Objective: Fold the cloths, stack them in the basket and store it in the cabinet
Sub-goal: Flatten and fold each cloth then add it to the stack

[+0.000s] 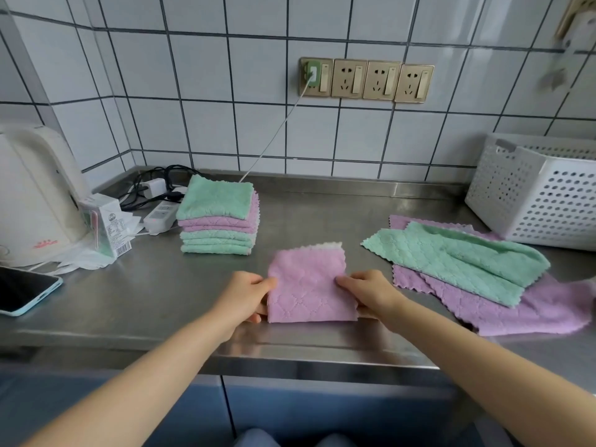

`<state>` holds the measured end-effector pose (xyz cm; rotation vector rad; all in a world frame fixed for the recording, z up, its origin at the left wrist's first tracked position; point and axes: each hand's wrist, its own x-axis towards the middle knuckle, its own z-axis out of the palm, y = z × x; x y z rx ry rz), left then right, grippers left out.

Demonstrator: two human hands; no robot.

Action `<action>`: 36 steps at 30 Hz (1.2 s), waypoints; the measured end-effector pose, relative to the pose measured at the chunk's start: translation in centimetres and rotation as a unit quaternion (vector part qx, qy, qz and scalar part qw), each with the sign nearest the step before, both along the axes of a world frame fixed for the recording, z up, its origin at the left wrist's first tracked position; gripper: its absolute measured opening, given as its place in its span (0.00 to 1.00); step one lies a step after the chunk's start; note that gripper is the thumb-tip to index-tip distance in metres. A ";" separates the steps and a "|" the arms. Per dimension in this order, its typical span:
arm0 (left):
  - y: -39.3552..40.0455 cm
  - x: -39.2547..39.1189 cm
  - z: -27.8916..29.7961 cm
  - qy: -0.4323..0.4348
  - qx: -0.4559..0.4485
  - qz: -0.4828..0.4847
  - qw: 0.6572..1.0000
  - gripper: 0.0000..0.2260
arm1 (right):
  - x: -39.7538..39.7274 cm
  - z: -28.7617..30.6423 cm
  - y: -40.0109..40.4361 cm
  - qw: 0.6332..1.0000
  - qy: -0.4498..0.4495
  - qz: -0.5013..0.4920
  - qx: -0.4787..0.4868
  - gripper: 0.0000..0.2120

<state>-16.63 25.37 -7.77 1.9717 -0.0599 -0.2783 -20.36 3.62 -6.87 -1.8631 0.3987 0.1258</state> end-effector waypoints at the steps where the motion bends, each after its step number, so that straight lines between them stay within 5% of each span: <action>1: -0.1 0.3 -0.1 0.011 0.004 0.002 1.000 0.12 | 0.5 -0.1 0.1 1.000 0.020 -0.005 -0.018 0.12; 9: -1.2 1.3 -0.9 -0.113 0.104 0.025 0.988 0.08 | 2.2 -0.8 1.2 0.957 -0.093 -0.024 -0.274 0.12; 18: -1.6 2.2 -1.1 -0.142 0.193 0.048 0.970 0.06 | 4.2 -1.2 1.6 0.922 -0.009 -0.022 -0.388 0.13; 21: -1.5 1.5 -1.2 -0.227 0.274 0.025 0.934 0.09 | 4.2 -0.9 1.9 0.889 -0.012 -0.016 -0.458 0.07; 26: -0.9 1.0 -1.9 -0.433 0.350 -0.129 0.820 0.20 | 4.5 -1.5 1.6 0.825 -0.065 0.008 -0.561 0.04; 30: -0.7 1.1 -2.2 -0.243 0.415 -0.174 0.859 0.27 | 4.4 -2.1 1.4 0.809 -0.074 0.004 -0.583 0.06; 33: -0.9 1.0 -2.4 -0.230 0.423 -0.144 0.864 0.28 | 3.9 -1.9 1.2 0.777 -0.147 0.041 -0.611 0.13; 36: -1.0 0.9 -2.1 -0.188 0.367 -0.133 0.901 0.27 | 3.9 -2.4 0.2 0.797 -0.153 0.129 -0.570 0.18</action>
